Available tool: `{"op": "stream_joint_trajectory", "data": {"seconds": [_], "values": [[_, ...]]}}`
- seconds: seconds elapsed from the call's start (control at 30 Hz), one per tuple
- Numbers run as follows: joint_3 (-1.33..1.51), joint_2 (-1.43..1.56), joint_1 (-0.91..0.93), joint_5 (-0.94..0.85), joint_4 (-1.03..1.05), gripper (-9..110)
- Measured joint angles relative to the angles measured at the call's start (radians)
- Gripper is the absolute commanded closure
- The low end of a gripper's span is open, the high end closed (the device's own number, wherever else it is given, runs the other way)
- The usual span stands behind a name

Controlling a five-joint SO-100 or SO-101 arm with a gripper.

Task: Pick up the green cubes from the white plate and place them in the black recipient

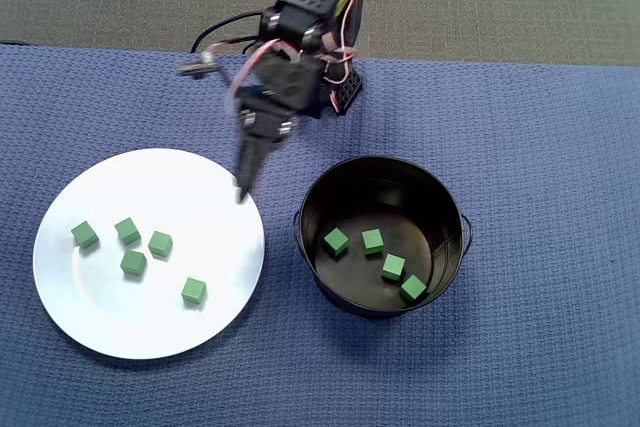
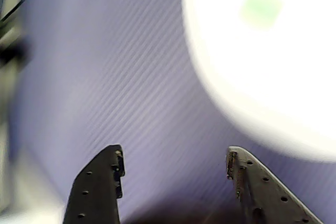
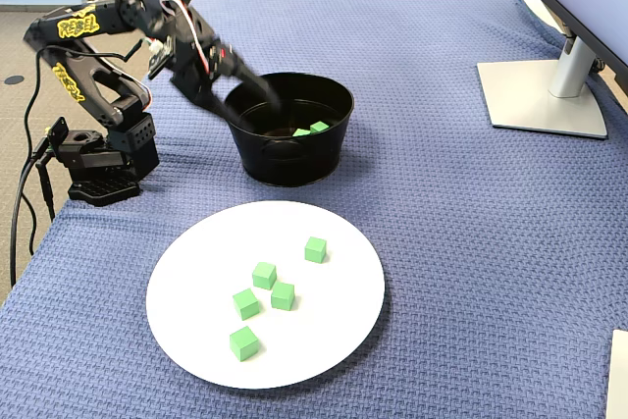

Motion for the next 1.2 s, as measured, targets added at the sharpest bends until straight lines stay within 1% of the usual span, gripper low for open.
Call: {"op": "stream_joint_trajectory", "data": {"seconds": [0.2,0.37,0.67,0.8,0.93,1.2], "values": [[-0.020,-0.209,0.218,-0.351,-0.163,85],[-0.020,-0.342,0.276,-0.541,-0.242,85],[-0.021,-0.522,0.302,-0.710,-0.330,85],[-0.021,-0.588,0.310,-0.824,-0.383,84],[-0.021,-0.632,0.308,-0.923,-0.399,84],[-0.067,-0.663,0.308,-1.045,-0.402,83]]}}
